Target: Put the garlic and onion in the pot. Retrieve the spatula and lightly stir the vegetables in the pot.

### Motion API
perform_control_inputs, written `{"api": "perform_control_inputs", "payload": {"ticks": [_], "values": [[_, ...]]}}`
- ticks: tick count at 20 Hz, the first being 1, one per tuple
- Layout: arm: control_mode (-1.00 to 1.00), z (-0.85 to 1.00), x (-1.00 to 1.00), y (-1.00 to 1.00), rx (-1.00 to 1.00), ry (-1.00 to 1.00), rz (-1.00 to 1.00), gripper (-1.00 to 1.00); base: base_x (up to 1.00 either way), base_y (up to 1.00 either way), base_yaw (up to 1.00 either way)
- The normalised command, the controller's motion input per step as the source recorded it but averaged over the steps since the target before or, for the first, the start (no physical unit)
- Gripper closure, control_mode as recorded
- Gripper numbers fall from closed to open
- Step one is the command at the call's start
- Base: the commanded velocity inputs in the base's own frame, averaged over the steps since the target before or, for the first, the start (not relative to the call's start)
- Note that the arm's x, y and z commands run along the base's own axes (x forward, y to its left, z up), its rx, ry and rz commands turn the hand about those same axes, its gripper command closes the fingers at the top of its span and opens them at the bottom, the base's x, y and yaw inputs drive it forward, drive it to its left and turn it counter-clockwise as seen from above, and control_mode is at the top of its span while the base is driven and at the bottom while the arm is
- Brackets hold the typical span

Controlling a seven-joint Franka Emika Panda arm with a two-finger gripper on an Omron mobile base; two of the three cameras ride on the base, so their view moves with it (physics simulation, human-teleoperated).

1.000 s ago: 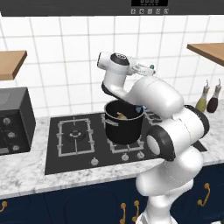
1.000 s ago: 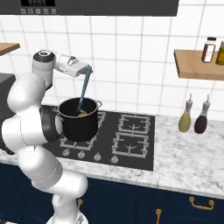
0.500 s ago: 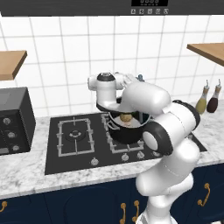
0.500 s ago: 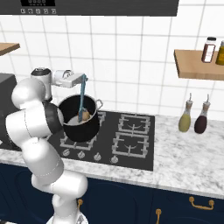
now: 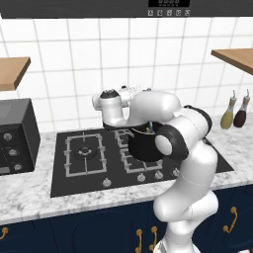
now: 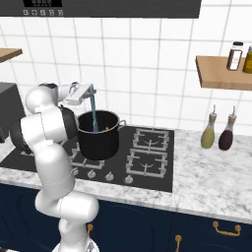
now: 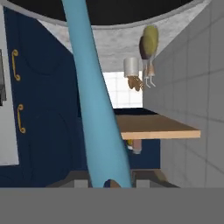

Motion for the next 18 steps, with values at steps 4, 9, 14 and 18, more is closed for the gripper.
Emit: {"api": "perform_control_inputs", "payload": {"ticks": [4,9,14,18], "values": [[-1.00,-0.33,0.00,0.00,-0.11,-0.26,0.00,1.00,0.00,0.00,0.00],[-1.00,-0.06,0.00,0.00,-0.13,-0.37,0.00,1.00,0.00,0.00,0.00],[-1.00,-0.47,0.00,0.03,-0.09,-0.39,0.00,1.00,0.00,0.00,0.00],[-1.00,-0.59,-0.04,0.18,0.01,-0.37,0.00,1.00,0.00,0.00,0.00]]}}
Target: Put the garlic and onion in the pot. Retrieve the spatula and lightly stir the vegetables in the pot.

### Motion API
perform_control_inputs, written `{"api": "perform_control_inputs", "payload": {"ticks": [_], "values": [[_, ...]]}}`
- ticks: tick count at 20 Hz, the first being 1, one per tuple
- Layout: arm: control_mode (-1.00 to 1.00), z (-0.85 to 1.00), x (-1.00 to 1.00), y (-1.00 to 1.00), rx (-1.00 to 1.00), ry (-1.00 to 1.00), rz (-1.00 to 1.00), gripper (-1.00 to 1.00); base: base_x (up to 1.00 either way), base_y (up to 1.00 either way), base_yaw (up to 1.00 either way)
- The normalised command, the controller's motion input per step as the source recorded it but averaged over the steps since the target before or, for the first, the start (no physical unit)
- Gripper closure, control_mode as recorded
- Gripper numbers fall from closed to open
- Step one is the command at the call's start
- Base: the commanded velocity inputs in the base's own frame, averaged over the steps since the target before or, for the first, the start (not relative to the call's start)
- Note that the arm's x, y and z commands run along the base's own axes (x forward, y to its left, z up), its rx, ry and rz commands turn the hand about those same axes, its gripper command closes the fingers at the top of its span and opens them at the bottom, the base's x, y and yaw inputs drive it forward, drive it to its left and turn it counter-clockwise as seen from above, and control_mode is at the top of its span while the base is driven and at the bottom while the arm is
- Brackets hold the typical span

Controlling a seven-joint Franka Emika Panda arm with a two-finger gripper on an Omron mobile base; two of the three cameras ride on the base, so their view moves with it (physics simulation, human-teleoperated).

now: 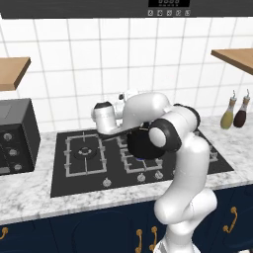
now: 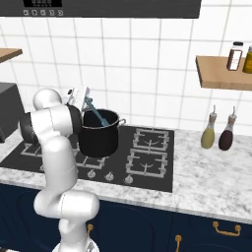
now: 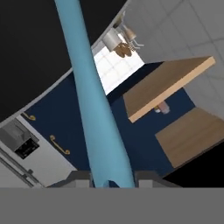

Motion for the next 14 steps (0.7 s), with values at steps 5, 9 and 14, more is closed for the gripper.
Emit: {"api": "perform_control_inputs", "payload": {"ticks": [5,9,14], "values": [[-1.00,-0.48,-0.37,0.21,0.14,-0.11,0.00,1.00,0.00,0.00,0.00],[-1.00,-0.14,-0.14,0.01,0.18,-0.03,-0.01,1.00,0.00,0.00,0.00],[-1.00,0.23,-0.16,-0.01,0.21,0.00,0.00,1.00,0.00,0.00,0.00]]}}
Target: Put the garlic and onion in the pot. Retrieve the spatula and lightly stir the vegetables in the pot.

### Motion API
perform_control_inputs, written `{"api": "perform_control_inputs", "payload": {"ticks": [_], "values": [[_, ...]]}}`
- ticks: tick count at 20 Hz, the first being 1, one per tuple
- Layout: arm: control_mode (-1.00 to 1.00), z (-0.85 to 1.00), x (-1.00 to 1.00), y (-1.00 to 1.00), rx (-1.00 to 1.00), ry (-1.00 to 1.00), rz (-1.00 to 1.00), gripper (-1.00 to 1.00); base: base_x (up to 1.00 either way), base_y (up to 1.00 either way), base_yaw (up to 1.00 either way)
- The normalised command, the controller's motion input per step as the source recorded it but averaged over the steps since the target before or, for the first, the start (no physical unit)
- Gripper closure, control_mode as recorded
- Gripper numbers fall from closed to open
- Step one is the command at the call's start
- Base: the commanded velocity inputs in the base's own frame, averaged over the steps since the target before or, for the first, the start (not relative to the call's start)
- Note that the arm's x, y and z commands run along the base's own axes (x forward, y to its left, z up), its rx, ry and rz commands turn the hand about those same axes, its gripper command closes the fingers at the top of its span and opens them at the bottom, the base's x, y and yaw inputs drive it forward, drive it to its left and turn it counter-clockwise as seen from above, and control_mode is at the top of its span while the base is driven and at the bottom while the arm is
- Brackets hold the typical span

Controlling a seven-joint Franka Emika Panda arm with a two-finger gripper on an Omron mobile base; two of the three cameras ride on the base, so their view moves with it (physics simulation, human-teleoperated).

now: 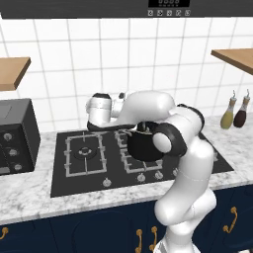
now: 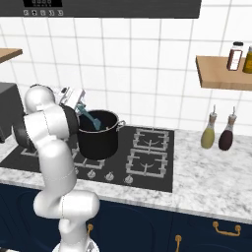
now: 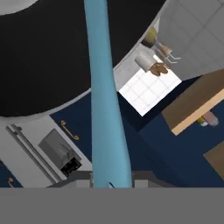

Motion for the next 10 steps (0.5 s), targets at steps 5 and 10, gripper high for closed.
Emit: {"api": "perform_control_inputs", "payload": {"ticks": [5,10], "values": [[-1.00,0.04,-0.10,-0.08,0.10,0.15,-0.06,1.00,0.00,0.00,0.00],[-1.00,0.02,0.00,-0.21,0.11,0.23,-0.08,1.00,0.00,0.00,0.00]]}}
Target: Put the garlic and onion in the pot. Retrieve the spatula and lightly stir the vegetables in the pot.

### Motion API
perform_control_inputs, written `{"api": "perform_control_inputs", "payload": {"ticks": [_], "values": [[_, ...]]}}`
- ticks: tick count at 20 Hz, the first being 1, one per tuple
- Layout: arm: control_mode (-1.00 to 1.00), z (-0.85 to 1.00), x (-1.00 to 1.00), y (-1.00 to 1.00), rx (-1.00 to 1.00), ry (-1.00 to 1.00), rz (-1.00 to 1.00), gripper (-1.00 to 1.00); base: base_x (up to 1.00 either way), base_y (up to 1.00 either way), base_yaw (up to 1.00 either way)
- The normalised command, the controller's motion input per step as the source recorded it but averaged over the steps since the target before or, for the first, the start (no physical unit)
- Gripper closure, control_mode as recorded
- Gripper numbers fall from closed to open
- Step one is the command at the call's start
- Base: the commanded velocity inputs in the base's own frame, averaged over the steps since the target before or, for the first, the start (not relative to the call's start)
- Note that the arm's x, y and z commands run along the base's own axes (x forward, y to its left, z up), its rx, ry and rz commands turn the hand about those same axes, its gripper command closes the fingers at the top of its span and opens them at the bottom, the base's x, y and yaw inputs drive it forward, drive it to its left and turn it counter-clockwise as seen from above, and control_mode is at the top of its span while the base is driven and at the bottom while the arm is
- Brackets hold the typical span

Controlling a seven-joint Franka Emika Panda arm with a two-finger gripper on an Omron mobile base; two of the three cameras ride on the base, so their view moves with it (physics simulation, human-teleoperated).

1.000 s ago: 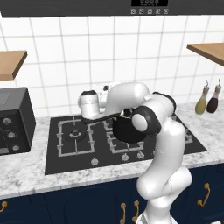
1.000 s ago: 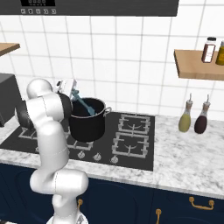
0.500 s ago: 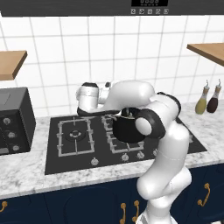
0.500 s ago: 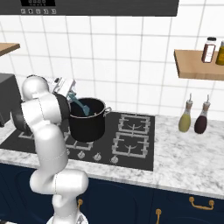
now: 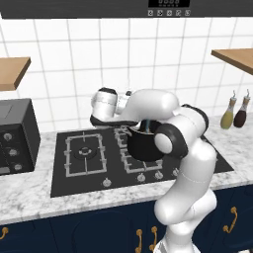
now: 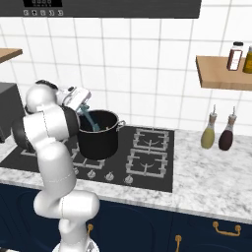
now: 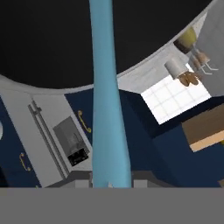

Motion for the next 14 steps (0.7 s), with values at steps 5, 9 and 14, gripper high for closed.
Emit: {"api": "perform_control_inputs", "payload": {"ticks": [5,9,14], "values": [[-1.00,-0.15,0.00,-0.24,0.11,0.20,-0.09,1.00,0.00,0.00,0.00],[-1.00,-0.53,0.00,-0.06,0.11,0.24,-0.04,1.00,0.00,0.00,0.00],[-1.00,-0.06,0.00,0.00,0.21,0.14,0.00,1.00,0.00,0.00,0.00]]}}
